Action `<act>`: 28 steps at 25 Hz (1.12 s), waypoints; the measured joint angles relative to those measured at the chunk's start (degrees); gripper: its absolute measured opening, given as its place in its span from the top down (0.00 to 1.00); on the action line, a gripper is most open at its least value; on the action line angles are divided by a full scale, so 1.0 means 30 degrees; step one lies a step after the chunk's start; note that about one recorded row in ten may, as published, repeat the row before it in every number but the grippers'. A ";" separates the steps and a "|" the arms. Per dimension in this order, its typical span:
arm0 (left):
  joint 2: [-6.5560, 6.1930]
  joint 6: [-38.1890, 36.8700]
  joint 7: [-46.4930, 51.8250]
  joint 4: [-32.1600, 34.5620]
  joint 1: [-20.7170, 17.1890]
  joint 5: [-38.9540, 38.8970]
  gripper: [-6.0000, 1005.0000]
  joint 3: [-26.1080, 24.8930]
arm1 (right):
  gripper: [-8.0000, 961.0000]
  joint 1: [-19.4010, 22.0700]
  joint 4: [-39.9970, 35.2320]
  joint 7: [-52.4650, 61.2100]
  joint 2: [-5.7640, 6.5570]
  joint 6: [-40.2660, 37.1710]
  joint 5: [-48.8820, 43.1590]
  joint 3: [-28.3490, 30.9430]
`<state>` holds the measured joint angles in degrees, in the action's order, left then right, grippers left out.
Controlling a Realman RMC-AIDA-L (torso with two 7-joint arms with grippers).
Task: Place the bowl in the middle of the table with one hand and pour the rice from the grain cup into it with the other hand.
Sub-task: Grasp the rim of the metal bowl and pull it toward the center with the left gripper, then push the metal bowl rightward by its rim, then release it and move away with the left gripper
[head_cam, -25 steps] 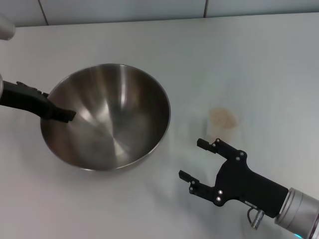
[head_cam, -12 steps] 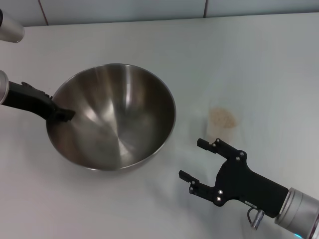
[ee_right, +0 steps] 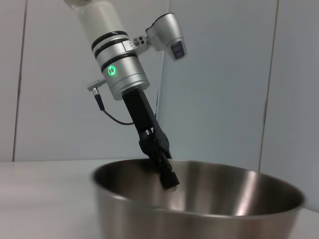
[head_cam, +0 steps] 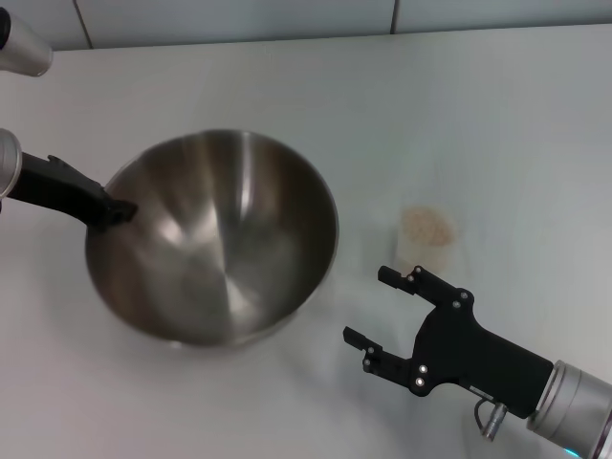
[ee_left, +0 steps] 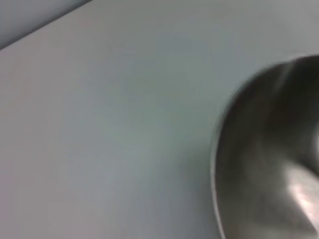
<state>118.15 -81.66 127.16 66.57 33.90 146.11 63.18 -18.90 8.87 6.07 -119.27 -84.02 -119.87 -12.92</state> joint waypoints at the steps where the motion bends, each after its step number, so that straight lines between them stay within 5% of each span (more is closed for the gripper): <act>1: 0.0000 0.0000 0.0000 0.0000 0.0000 0.0000 0.80 0.0000 | 0.21 0.0000 -0.0001 0.0000 0.0000 0.0000 0.0000 0.0000; 11: -0.0292 -0.1866 -0.1288 -0.2210 0.2071 -0.0060 0.94 -0.3282 | 0.21 0.0018 -0.0001 0.0000 -0.0029 -0.0001 -0.0010 0.0001; 13: -0.0916 -0.3004 -0.2093 -0.4326 0.3570 -0.0050 0.94 -0.5046 | 0.21 0.0005 0.0000 0.0001 -0.0030 -0.0001 -0.0028 0.0000; 19: -0.1826 -0.4196 -0.2809 -0.7042 0.5529 -0.0255 0.96 -0.6923 | 0.21 -0.0026 0.0002 0.0066 -0.0030 -0.0002 -0.0082 0.0000; 28: -0.1220 -0.2772 -0.2821 -0.7174 0.6477 -0.0040 0.96 -0.6674 | 0.21 -0.0144 0.0098 0.0082 -0.0054 0.0054 -0.0091 0.0000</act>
<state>114.49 -89.97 118.69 45.05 53.33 145.99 43.16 -19.33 9.17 6.31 -119.43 -83.86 -120.15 -12.92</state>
